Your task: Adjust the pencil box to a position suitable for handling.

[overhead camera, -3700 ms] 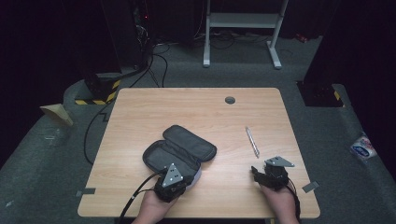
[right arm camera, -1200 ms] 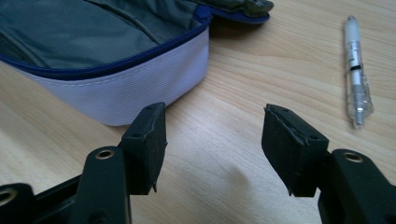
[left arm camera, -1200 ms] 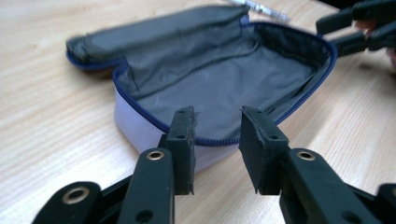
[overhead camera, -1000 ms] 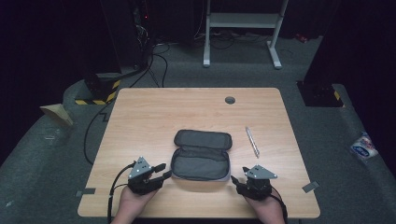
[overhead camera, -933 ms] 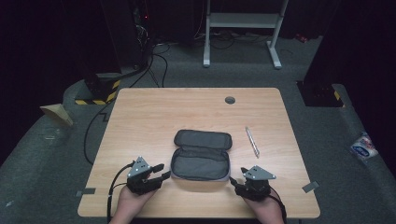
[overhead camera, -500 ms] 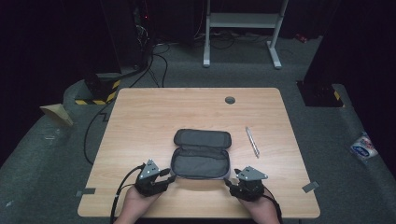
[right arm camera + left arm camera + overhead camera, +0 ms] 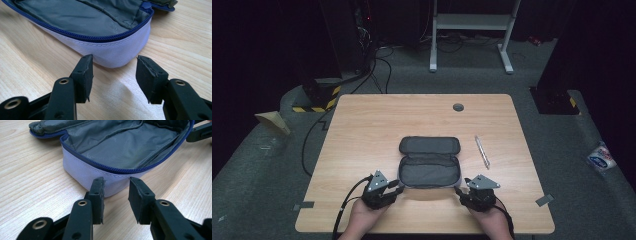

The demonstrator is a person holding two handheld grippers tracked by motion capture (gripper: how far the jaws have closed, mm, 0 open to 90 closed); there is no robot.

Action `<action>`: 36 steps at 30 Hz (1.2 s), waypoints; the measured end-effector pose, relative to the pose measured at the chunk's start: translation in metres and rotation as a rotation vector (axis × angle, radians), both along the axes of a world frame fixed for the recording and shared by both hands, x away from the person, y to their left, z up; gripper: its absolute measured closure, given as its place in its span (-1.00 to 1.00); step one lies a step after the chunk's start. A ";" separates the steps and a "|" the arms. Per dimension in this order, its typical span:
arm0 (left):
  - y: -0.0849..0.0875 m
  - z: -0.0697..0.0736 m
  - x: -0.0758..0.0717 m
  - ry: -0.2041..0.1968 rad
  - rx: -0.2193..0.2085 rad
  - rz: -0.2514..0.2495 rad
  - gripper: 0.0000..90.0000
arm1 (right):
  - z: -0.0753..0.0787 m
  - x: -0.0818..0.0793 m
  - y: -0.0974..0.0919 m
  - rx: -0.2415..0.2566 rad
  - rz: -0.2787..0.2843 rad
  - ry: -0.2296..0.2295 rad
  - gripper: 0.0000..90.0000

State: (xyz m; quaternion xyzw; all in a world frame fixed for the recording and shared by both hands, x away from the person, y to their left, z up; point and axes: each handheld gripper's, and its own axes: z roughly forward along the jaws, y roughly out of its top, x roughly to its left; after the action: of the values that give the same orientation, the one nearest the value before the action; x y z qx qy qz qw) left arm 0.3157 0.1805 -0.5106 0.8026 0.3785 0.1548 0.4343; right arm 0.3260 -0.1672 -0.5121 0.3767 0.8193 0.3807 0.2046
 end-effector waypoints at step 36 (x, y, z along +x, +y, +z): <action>0.063 -0.009 0.018 0.028 0.128 0.177 0.25 | -0.002 0.003 -0.023 0.022 -0.069 -0.003 0.08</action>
State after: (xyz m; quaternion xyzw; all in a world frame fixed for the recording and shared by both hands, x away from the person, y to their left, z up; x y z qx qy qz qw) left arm 0.3336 0.2430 -0.5196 0.7941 0.4433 0.2052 0.3615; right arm 0.3286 -0.1904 -0.5136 0.4065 0.8013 0.3829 0.2145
